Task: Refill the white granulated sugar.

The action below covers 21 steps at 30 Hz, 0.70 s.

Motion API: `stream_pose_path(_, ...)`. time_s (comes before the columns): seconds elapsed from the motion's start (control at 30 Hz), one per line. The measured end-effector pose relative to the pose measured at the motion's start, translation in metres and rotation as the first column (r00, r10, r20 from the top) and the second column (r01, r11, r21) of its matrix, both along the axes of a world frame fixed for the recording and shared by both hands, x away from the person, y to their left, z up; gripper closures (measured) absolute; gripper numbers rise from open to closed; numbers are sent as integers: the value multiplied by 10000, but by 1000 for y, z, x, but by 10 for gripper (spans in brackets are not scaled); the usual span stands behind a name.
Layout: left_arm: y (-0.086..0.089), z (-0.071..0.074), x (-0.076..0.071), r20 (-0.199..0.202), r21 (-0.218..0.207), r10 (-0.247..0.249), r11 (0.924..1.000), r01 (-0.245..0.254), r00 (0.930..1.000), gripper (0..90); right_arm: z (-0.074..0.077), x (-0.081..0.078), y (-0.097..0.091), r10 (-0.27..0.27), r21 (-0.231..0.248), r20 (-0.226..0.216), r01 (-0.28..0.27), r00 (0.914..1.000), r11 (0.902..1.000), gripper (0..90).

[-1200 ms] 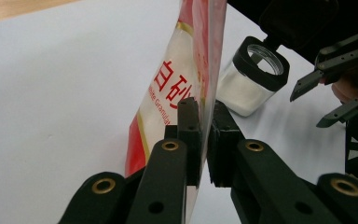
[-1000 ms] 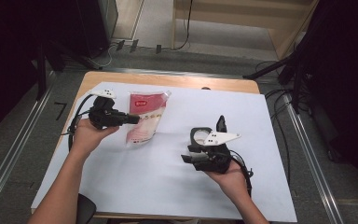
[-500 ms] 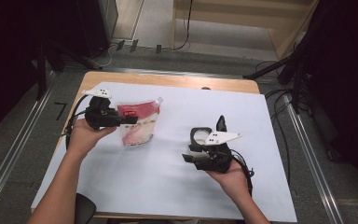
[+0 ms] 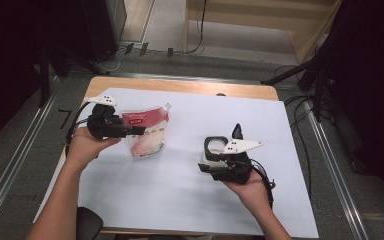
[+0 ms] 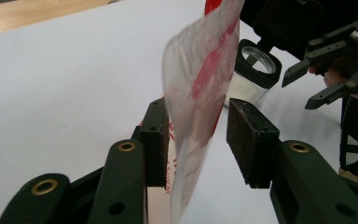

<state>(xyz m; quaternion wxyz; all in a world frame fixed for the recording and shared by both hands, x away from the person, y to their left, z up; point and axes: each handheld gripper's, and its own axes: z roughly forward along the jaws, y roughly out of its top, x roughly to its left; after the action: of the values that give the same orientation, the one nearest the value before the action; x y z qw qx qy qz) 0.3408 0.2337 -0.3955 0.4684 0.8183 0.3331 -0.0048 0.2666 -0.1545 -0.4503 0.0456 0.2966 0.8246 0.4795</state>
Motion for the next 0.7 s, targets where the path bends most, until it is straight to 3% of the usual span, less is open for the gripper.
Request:
stream_pose_path(0.47, 10, 6, -11, 154, 620, -36, 9981, 27, 9999, 558, 8, -4, -14, -237, 10, 82, 237, 9997, 9997, 532)
stream_pose_path(0.7, 19, 5, -15, 12, 562, 1, 9984, -2, 10000, 540, 11, -7, -25, -446, -92, 132, 447, 9989, 9990, 535)
